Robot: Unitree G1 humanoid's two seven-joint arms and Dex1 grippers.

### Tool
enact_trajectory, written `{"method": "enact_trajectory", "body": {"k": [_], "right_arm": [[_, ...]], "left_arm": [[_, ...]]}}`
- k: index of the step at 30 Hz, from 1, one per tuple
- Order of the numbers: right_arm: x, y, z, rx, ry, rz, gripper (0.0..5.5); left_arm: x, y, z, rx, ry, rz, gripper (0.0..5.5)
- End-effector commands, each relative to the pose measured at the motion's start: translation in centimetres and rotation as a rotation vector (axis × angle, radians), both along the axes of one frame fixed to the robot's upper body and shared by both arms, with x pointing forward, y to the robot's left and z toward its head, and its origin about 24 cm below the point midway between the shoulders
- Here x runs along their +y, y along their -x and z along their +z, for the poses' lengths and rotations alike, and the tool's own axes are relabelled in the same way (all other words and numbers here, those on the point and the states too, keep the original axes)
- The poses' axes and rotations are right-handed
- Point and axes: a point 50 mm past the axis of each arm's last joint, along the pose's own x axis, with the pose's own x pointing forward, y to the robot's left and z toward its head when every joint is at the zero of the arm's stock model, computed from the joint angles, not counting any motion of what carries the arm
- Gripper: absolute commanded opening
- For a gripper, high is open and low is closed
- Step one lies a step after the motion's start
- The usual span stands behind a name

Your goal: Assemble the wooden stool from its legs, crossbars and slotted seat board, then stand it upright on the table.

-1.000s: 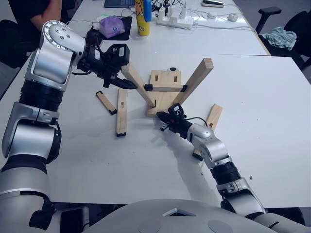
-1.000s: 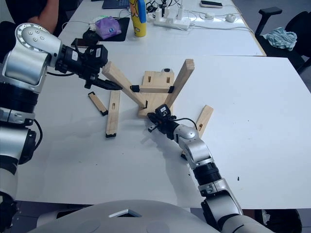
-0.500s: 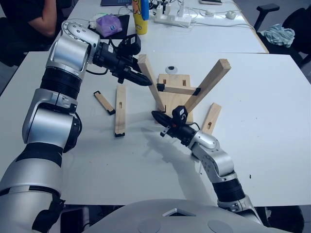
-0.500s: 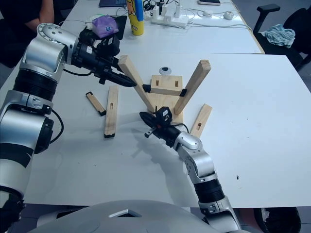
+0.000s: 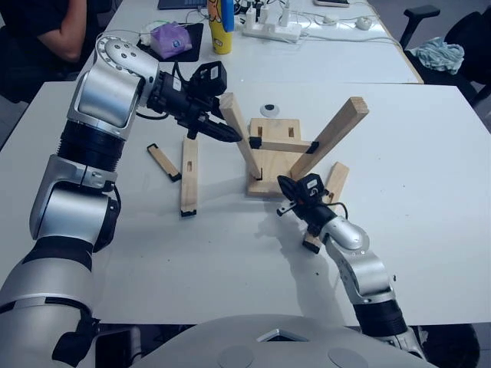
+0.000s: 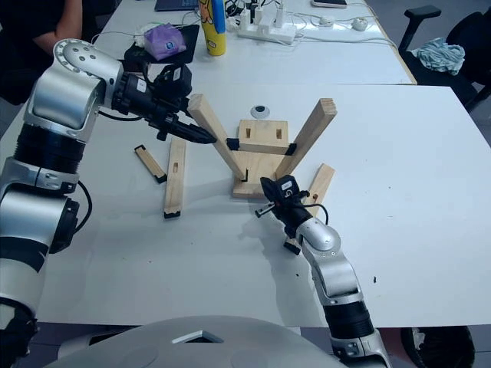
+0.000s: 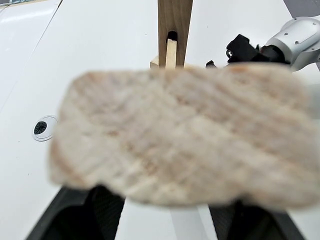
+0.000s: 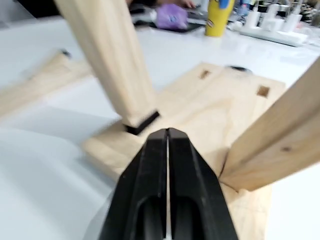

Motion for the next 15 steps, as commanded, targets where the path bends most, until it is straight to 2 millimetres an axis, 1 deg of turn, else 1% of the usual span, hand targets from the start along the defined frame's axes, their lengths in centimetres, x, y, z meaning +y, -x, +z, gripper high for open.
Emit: {"method": "enact_trajectory", "body": {"k": [1,2,3,4,6,8,13,15], "right_arm": [[0.2,0.1,-2.7,0.135,0.170,-0.015,0.00],[0.0,0.4,-3.4,0.184,0.203,-0.022,0.00],[-0.2,1.0,-4.3,0.242,0.261,0.008,0.00],[-0.2,1.6,-5.0,0.295,0.284,0.035,0.00],[-0.3,2.3,-5.8,0.352,0.319,0.081,0.00],[-0.3,2.8,-6.1,0.383,0.328,0.116,0.00],[-0.1,3.4,-6.6,0.432,0.324,0.189,0.00],[-0.1,3.4,-6.8,0.439,0.326,0.211,0.00]], "left_arm": [[-0.4,0.2,-1.2,0.019,0.027,0.017,2.08],[-0.6,0.2,-1.1,0.013,0.047,0.022,2.08],[-0.9,0.3,-0.9,-0.001,0.080,0.032,2.08],[-1.1,0.4,-0.6,-0.008,0.117,0.045,2.08],[-1.4,0.7,-0.2,-0.030,0.185,0.076,2.08],[-1.7,1.3,-0.4,-0.052,0.240,0.108,2.08],[-2.6,3.5,-2.4,-0.061,0.356,0.183,2.08],[-2.7,4.6,-3.8,-0.052,0.382,0.223,2.08]]}}
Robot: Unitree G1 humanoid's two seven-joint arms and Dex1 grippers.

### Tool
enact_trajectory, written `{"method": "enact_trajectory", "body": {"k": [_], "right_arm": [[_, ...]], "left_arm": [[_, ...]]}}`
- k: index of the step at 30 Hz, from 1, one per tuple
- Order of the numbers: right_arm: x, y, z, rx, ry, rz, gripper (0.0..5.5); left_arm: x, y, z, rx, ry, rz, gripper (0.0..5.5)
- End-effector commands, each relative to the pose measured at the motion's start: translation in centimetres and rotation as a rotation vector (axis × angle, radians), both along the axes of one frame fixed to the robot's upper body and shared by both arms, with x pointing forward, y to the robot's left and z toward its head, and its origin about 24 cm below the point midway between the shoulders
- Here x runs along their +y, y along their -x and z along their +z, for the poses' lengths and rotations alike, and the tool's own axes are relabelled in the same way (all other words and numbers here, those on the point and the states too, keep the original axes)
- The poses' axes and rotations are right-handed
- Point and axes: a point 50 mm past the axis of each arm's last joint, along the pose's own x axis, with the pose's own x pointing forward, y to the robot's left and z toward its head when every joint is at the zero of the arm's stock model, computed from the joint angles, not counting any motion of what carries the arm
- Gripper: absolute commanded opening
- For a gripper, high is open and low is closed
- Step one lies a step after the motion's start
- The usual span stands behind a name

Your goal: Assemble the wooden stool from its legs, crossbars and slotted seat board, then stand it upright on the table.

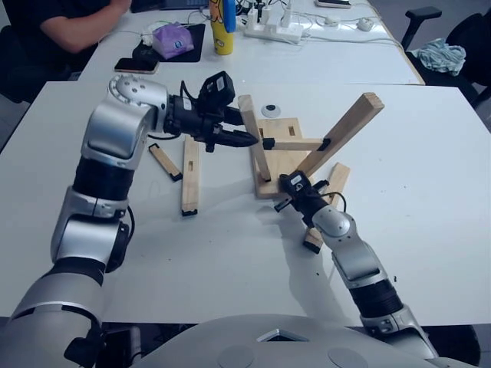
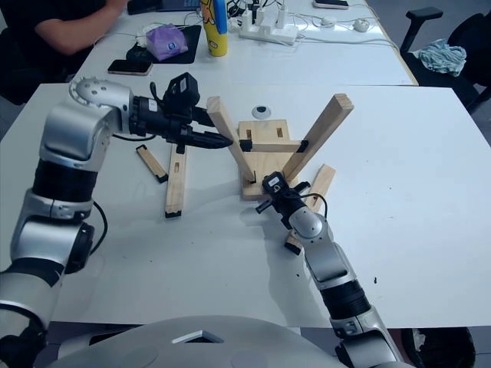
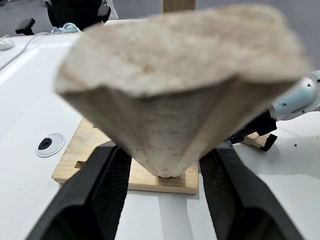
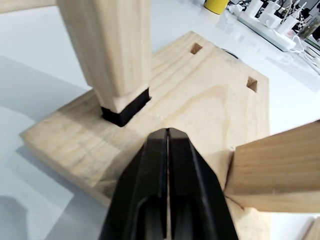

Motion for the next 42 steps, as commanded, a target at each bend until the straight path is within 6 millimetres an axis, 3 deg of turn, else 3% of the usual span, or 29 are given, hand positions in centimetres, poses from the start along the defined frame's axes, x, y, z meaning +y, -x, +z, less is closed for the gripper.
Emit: {"method": "enact_trajectory", "body": {"k": [1,5,10,15,20,26,31,33,36,39,42], "right_arm": [[0.2,4.8,-6.7,0.445,0.040,0.098,0.00],[0.0,4.9,-6.8,0.464,0.031,0.135,0.00],[-0.1,4.7,-6.9,0.444,0.003,0.182,0.00],[-0.3,3.7,-6.8,0.402,-0.020,0.197,0.00],[-1.2,2.4,-5.1,0.208,-0.139,0.147,0.00],[-2.2,1.7,-1.1,-0.032,-0.381,0.125,0.00],[-3.0,3.1,1.9,-0.040,-0.507,0.158,0.00],[-2.7,3.9,3.8,-0.008,-0.587,0.205,0.00],[-1.2,4.1,8.1,-0.009,-0.731,0.303,0.00],[-0.1,2.8,11.0,-0.087,-0.760,0.325,0.00],[1.0,1.4,12.4,-0.168,-0.738,0.300,0.00]], "left_arm": [[-1.2,2.4,-1.9,-0.009,0.111,0.073,2.08],[-0.6,4.1,-4.6,-0.003,0.106,0.158,2.08],[0.6,4.6,-4.9,-0.073,0.186,0.306,2.08],[1.0,5.9,-7.0,-0.103,0.142,0.343,2.08],[1.5,7.0,-8.2,-0.121,0.130,0.366,2.08],[2.3,7.3,-8.7,-0.130,0.135,0.409,2.08],[2.7,7.2,-8.7,-0.137,0.138,0.422,2.08],[2.9,7.2,-8.5,-0.139,0.140,0.429,2.07],[3.1,7.1,-8.2,-0.141,0.140,0.436,2.07],[3.0,6.9,-8.0,-0.142,0.148,0.431,2.07],[2.7,6.6,-7.8,-0.140,0.152,0.416,2.07]]}}
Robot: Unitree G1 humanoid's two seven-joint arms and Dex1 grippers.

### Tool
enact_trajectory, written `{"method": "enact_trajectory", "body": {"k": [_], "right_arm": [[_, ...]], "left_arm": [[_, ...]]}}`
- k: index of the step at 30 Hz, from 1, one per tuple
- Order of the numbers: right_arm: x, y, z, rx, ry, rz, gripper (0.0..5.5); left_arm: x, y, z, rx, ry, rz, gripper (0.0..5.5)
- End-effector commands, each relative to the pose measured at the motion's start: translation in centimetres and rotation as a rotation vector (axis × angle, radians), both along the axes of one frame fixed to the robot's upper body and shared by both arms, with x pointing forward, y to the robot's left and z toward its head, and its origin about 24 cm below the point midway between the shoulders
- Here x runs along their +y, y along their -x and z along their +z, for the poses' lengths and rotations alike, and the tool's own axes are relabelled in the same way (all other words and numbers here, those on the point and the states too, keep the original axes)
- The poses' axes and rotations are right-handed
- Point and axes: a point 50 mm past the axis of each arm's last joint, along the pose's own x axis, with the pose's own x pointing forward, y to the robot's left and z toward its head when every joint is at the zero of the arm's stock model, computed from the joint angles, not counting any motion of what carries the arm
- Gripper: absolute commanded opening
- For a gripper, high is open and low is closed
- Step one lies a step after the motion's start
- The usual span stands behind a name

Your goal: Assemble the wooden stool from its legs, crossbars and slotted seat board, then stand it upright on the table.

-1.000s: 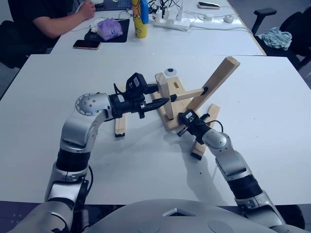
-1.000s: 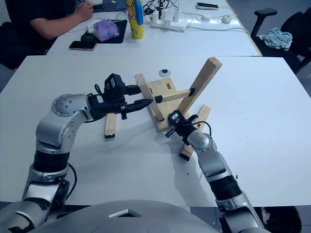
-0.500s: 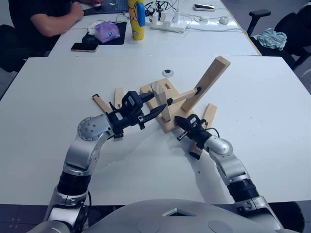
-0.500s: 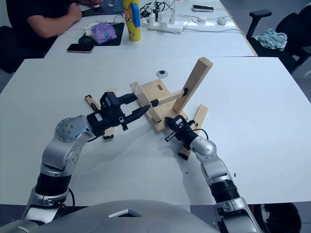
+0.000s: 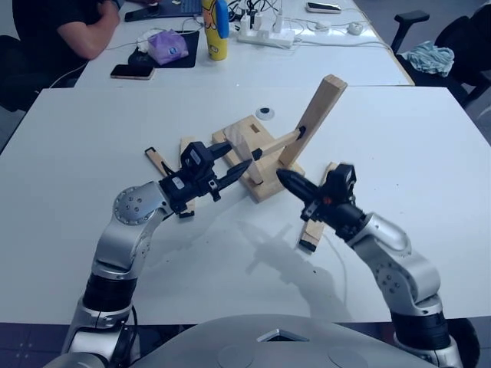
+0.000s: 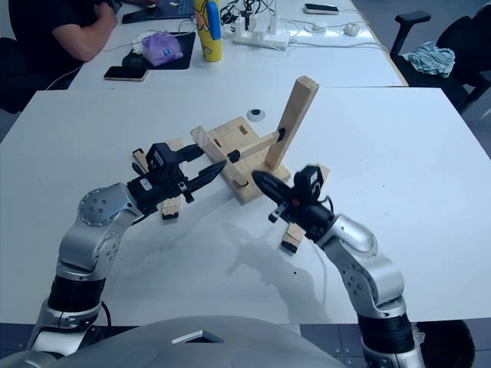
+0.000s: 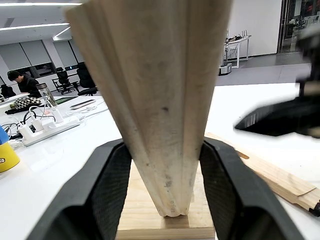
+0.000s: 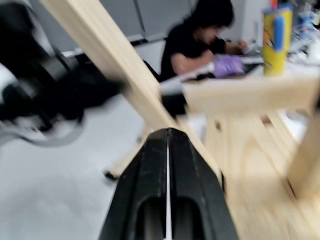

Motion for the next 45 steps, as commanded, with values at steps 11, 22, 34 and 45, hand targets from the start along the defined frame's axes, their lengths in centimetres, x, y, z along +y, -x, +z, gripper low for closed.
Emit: {"method": "enact_trajectory", "body": {"k": [11,22,34,45], "right_arm": [[3.2,-3.5,-1.8,-0.117,0.301,-0.179,0.00],[3.1,-3.8,1.0,-0.261,0.224,-0.202,0.00],[2.4,-4.0,-4.7,-0.052,0.520,-0.219,0.00],[2.7,-4.2,-0.9,-0.187,0.313,-0.247,0.00]], "left_arm": [[0.4,-1.0,-1.4,0.109,-0.086,0.000,2.07],[0.3,-0.8,-1.3,0.123,-0.079,0.005,2.07],[0.1,-0.7,-1.4,0.141,-0.076,-0.004,2.07],[0.2,-0.7,-1.1,0.148,-0.078,-0.001,2.07]]}}
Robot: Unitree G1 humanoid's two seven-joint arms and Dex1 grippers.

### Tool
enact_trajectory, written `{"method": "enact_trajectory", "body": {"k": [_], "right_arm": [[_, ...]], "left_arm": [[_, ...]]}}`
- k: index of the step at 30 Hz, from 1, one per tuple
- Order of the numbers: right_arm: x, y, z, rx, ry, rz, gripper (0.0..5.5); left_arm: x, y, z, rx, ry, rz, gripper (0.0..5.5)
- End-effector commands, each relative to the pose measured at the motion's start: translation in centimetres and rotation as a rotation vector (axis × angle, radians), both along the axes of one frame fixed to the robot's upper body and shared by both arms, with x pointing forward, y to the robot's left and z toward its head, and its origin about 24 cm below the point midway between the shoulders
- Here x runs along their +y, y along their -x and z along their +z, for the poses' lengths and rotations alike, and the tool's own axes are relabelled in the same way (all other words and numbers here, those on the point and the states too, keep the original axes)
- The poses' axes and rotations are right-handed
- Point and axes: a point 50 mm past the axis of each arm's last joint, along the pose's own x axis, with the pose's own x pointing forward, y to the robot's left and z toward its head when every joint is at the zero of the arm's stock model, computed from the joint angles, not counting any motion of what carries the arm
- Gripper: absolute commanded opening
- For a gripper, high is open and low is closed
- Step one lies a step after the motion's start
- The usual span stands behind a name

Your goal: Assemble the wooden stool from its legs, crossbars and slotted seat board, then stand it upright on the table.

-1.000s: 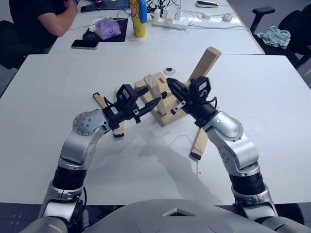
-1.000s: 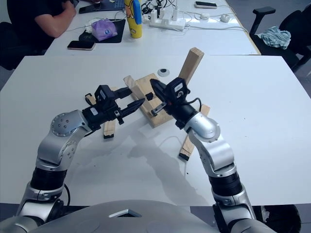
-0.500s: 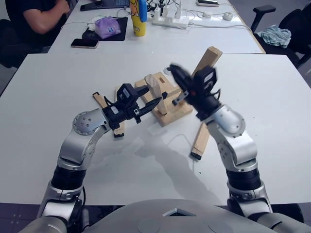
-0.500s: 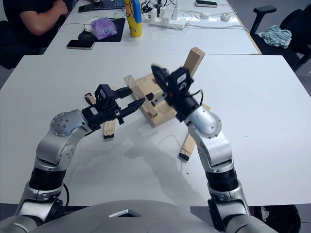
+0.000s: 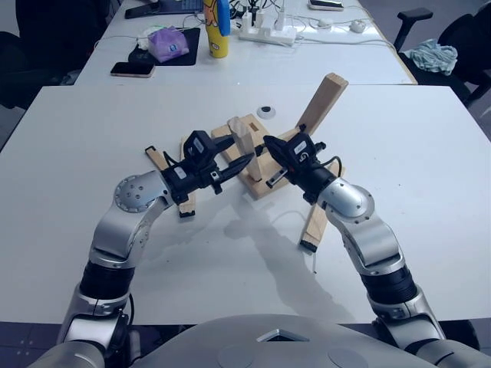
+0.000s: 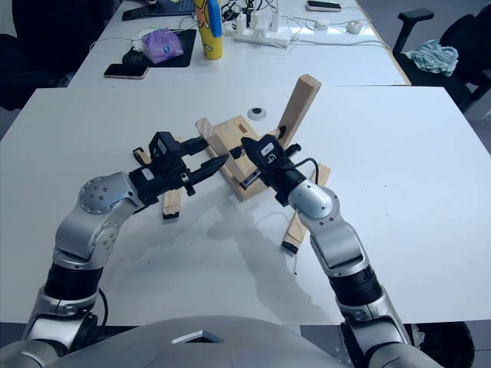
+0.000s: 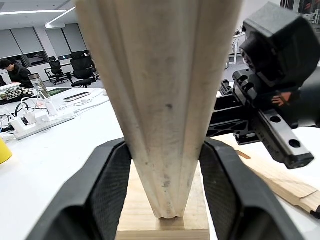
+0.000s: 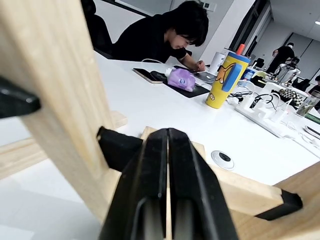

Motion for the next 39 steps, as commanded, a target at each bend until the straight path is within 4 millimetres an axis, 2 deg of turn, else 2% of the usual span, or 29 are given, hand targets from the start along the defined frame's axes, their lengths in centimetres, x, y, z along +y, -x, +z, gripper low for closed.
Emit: {"method": "enact_trajectory", "body": {"k": [1,4,5,7,8,9,11,13,14,15,17,19,20,21,22,24,27,31,34,39], "right_arm": [[0.0,-0.2,2.6,-0.101,-0.211,-0.016,0.00],[0.0,-0.1,5.9,-0.253,-0.305,-0.021,0.00],[0.0,-0.2,6.2,-0.271,-0.309,-0.023,0.00],[0.2,-0.3,5.7,-0.262,-0.285,-0.029,0.00],[0.4,-0.3,4.8,-0.226,-0.256,-0.027,0.00],[0.7,-0.5,3.0,-0.152,-0.164,-0.024,0.00],[0.6,-0.3,-1.7,0.099,0.006,-0.032,0.00],[-0.3,1.0,-6.3,0.333,0.189,-0.026,0.00],[-0.8,1.6,-7.4,0.390,0.237,-0.021,0.00],[-1.0,1.9,-7.7,0.407,0.250,-0.010,0.00],[-0.7,0.9,-4.9,0.260,0.110,-0.027,0.00],[-0.6,0.1,-0.8,0.048,-0.115,-0.039,0.00],[-0.8,0.4,0.8,-0.023,-0.206,-0.024,0.00],[-1.1,0.8,1.9,-0.070,-0.271,-0.001,0.00],[-1.5,1.3,2.1,-0.064,-0.311,0.020,0.00],[-2.8,2.3,1.2,-0.010,-0.327,0.041,0.00],[-4.5,3.2,-1.6,0.088,-0.214,0.043,0.00],[-4.2,2.5,-5.6,0.211,-0.035,0.026,0.00],[-4.0,1.7,-6.7,0.214,0.005,-0.023,0.00],[-2.7,-0.5,-7.1,0.156,0.035,-0.081,0.00]], "left_arm": [[0.6,0.2,-2.1,0.117,-0.063,0.025,2.07],[0.7,0.2,-2.2,0.121,-0.063,0.025,2.07],[0.6,0.2,-2.2,0.122,-0.063,0.024,2.07],[0.6,0.2,-2.2,0.124,-0.063,0.023,2.07],[0.6,0.2,-2.2,0.124,-0.063,0.021,2.07],[0.6,0.2,-2.2,0.125,-0.064,0.019,2.07],[0.6,0.2,-2.2,0.125,-0.065,0.017,2.07],[0.6,0.2,-2.2,0.124,-0.066,0.017,2.07],[0.6,0.2,-2.2,0.124,-0.066,0.017,2.07],[0.6,0.1,-2.1,0.124,-0.066,0.016,2.07],[0.8,0.2,-2.2,0.124,-0.065,0.022,2.07],[0.9,0.3,-2.2,0.126,-0.065,0.028,2.07],[1.0,0.3,-2.2,0.127,-0.065,0.029,2.07],[1.1,0.2,-2.2,0.127,-0.065,0.032,2.07],[1.3,0.2,-2.2,0.128,-0.064,0.032,2.07],[1.8,0.1,-1.9,0.128,-0.066,0.030,2.07],[2.7,-0.3,-1.5,0.127,-0.080,0.023,2.07],[3.2,-1.3,-0.6,0.117,-0.120,-0.026,2.07],[2.9,-2.2,0.6,0.097,-0.122,-0.076,2.07],[2.9,-3.3,2.3,0.082,-0.139,-0.148,2.07]]}}
